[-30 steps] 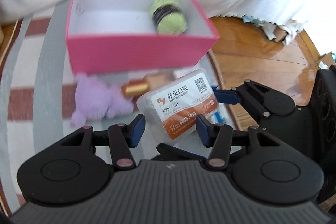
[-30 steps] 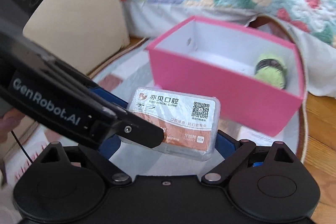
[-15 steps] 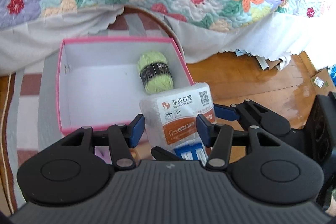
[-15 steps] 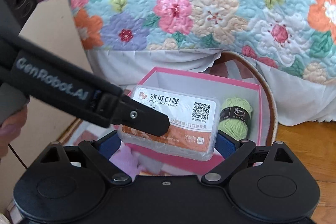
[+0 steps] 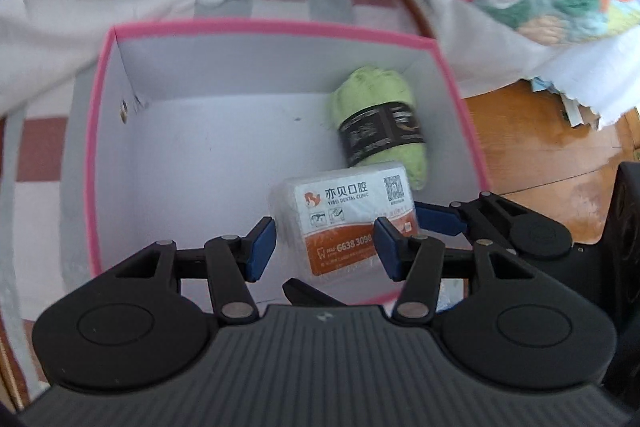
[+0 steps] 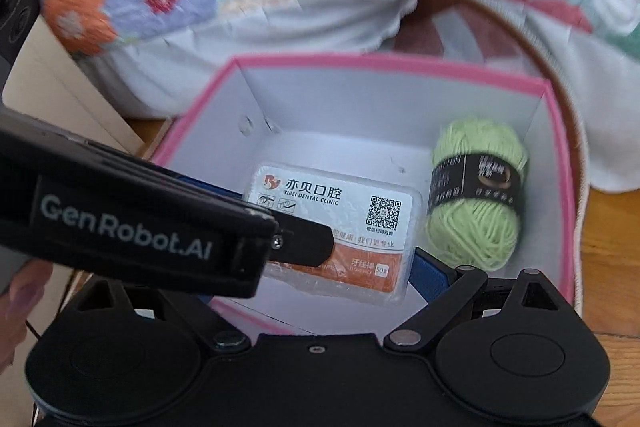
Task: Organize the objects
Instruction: 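Carry the floss box into the pink box and open the left tool, then raise the left tool out of the pink box and withdraw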
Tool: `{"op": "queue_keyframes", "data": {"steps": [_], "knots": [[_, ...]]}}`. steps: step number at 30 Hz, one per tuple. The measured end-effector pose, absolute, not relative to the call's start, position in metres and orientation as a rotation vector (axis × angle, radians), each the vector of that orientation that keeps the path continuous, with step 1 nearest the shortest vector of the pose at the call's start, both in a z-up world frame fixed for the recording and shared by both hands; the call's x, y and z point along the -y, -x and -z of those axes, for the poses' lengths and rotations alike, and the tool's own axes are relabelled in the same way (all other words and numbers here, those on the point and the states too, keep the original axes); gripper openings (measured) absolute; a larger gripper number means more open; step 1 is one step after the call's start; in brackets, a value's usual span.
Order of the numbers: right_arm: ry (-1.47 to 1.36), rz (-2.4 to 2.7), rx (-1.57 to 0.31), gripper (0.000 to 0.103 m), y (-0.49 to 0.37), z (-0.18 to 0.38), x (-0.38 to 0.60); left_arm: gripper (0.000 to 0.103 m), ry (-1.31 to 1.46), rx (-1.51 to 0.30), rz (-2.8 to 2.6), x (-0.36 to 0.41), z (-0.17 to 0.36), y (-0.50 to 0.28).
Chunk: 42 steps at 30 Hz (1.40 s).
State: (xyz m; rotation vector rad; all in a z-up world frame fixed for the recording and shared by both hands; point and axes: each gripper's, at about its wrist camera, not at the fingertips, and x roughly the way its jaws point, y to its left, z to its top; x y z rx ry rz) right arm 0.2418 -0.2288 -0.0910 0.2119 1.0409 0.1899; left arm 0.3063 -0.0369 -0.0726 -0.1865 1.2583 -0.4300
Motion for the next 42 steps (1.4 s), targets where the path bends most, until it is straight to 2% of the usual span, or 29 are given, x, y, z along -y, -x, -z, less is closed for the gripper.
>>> {"op": "queue_keyframes", "data": {"steps": [12,23,30,42], "knots": [[-0.329,-0.181,-1.241,0.097,-0.271,0.141,0.237,0.051,0.3,-1.403,0.413,0.03,0.127,-0.324],[-0.319,-0.159,-1.216,0.096,-0.251,0.131,0.247,0.051,0.337,-1.433,0.421,0.035,0.151,-0.318],[-0.268,-0.166,-1.103,0.094,-0.226,0.101,0.257,0.051,0.374,-1.4,0.454,0.028,0.139,-0.313],[-0.202,-0.174,-0.884,0.094,-0.151,0.024,0.251,0.057,0.265,-1.222,0.573,0.012,0.052,-0.266]]}}
